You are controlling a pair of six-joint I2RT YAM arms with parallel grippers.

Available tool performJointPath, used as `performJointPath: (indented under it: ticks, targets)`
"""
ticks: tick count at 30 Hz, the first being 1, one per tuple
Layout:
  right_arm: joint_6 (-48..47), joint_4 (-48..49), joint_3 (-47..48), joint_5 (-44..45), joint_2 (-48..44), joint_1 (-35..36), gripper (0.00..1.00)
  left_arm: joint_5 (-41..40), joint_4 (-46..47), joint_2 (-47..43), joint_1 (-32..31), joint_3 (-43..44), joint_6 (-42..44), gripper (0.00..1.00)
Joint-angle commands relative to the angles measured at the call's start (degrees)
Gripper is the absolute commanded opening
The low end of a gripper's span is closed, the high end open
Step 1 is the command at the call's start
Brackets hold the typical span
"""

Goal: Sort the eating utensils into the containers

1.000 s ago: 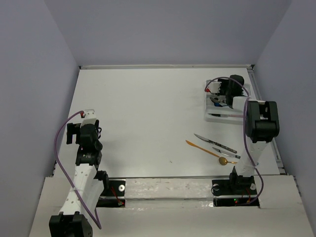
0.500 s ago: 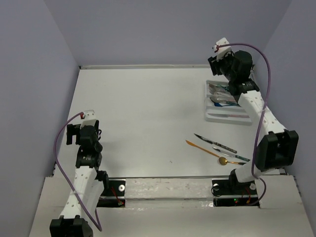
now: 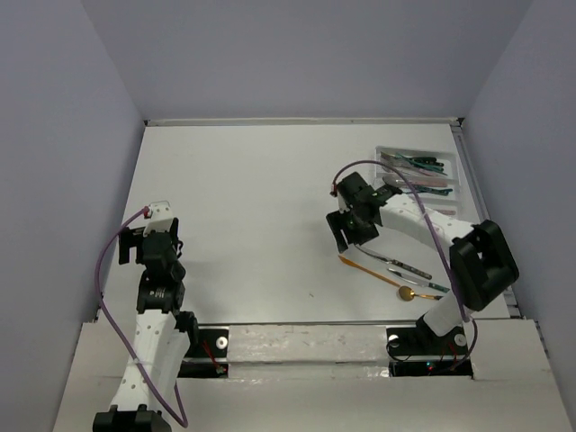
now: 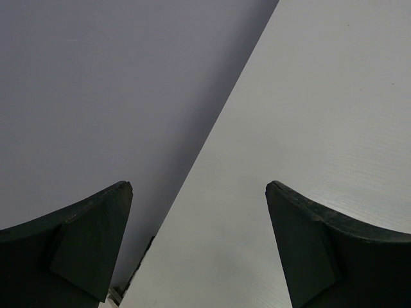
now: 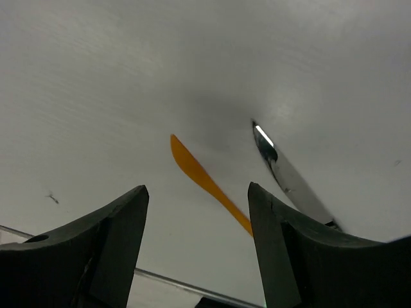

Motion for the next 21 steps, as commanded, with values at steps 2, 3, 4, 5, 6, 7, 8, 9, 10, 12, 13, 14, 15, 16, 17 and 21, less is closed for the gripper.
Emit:
performJointPath:
  ticks: [2,3,4,5,6,7,8,9,10,12,13,14,15,16,17,21]
  targets:
    - [4.9,-12.3,0.0,8.0,4.1,4.4,0.73,-0.4,1.8,-1.2,-0.2,-0.7,0.2,0.99]
    - [5.5,-12.3,-0.1,9.1,4.2,4.4,0.74,-0.4,1.8,-1.2,-0.1,-0.7,0.2,0.99]
    - [5.1,-11.9,0.0,9.5,4.5,4.4,0.74,-0.4,1.8,-1.2,-0.2,-0.7,0.2,0.99]
    - [4.2,-11.6,0.1,7.8,4.8,4.4,0.74,-0.3,1.8,-1.2,-0.2,-0.7,0.2,0.99]
    - [2.6,-11.1,-0.1,7.6,4.9,4.4,0.74,-0.3,1.8,-1.1,-0.2,-0.7,0.2,0.99]
    - [1.9,-10.4,-0.3,8.0,4.9,4.4,0.74,-0.3,1.8,-1.1,-0.2,-0.7,0.2,0.99]
    - [1.3,-10.3,-0.4,9.5,5.7,4.4,0.74,-0.3,1.9,-1.1,-0.2,-0.7,0.2,0.99]
    - [-1.0,-10.1,-0.3,9.6,6.3,4.4,0.73,-0.3,1.9,-1.0,-0.2,-0.7,0.2,0.99]
    - [-2.5,-9.6,-0.4,9.4,7.0,4.4,0.72,-0.3,1.9,-0.9,-0.2,-0.7,0.2,0.99]
    - [-5.8,-9.3,-0.4,9.0,9.1,5.0,0.71,-0.2,1.9,-0.8,-0.2,-0.7,0.2,0.99]
    - [-6.9,-8.7,-0.7,9.0,9.7,5.0,0.7,-0.3,1.9,-0.7,-0.2,-0.7,0.2,0.99]
    - [-7.7,-8.5,-0.8,9.2,10.9,5.0,0.69,-0.3,2.0,-0.6,-0.2,-0.7,0.2,0.99]
    - [-8.6,-8.2,-1.0,9.5,10.9,5.0,0.69,-0.3,2.0,-0.6,-0.2,-0.7,0.2,0.99]
    - [-10.7,-8.0,-1.2,9.8,12.1,5.6,0.68,-0.3,2.0,-0.5,-0.2,-0.7,0.2,0.99]
    - [-11.1,-7.8,-1.3,10.2,12.7,5.6,0.67,-0.3,2.0,-0.5,-0.1,-0.7,0.2,0.99]
    - [-13.6,-7.3,-1.9,11.1,15.7,6.1,0.64,-0.6,2.0,-0.3,-0.2,-0.7,0.1,0.99]
